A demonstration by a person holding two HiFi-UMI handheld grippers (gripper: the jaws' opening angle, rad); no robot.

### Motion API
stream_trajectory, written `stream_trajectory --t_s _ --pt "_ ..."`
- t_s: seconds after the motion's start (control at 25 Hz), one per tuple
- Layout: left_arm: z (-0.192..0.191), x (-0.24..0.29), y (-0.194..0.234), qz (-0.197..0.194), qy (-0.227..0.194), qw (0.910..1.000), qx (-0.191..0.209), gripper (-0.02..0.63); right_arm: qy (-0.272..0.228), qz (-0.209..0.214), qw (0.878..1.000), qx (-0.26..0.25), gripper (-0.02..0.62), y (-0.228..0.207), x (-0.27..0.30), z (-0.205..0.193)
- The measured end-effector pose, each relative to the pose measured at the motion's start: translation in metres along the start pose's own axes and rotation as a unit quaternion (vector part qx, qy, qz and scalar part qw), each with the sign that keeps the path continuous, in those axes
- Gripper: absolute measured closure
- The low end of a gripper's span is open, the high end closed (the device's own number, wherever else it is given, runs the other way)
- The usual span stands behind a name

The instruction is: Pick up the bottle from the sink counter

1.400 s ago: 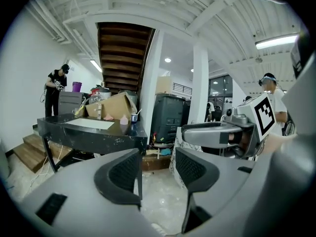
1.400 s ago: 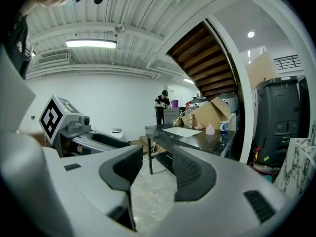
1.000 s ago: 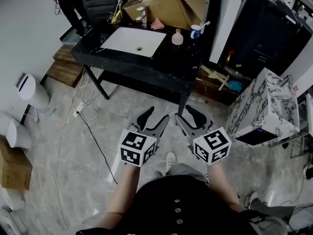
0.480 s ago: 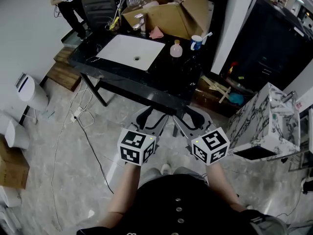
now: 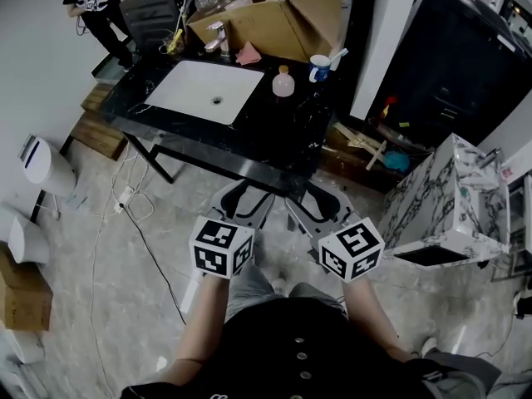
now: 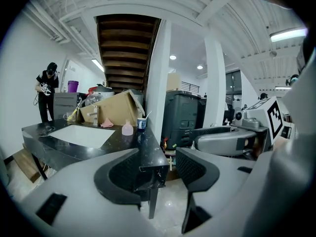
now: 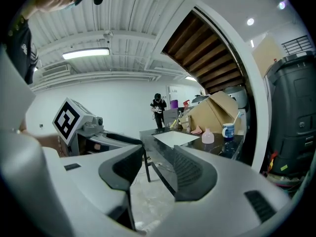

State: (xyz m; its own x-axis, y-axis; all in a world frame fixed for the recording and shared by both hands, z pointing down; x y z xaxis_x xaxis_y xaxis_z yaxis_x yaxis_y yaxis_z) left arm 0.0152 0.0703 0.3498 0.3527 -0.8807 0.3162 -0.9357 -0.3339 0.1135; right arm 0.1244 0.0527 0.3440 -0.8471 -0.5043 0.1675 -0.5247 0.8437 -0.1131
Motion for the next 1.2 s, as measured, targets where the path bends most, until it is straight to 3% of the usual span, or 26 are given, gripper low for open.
stream_trajectory --t_s 0.56,1.2 --pt "0.016 0.053 0.079 0.004 0.008 0.9998 -0.017 0.377 0.007 -0.060 0.998 0.012 0.411 -0.063 0.055 0.003" --pt "0.066 0.136 0.208 -0.073 0.007 0.9973 0.002 0.377 0.020 -0.148 0.988 0.036 0.411 -0.116 0.188 0.016"
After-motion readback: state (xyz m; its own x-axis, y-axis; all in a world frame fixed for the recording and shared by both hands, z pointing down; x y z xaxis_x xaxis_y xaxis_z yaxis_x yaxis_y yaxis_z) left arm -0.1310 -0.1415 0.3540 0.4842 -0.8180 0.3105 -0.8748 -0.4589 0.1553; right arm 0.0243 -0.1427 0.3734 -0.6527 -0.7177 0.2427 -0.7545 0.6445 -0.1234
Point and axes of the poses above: the fingertips, and each gripper's own axes: x forward along the fingers, y to its left, z out of its top, the point moved 3 cm from there along -x, backward along the fingers, and after that the axes turned 2 degrees about -z, right-handed, at the moved point
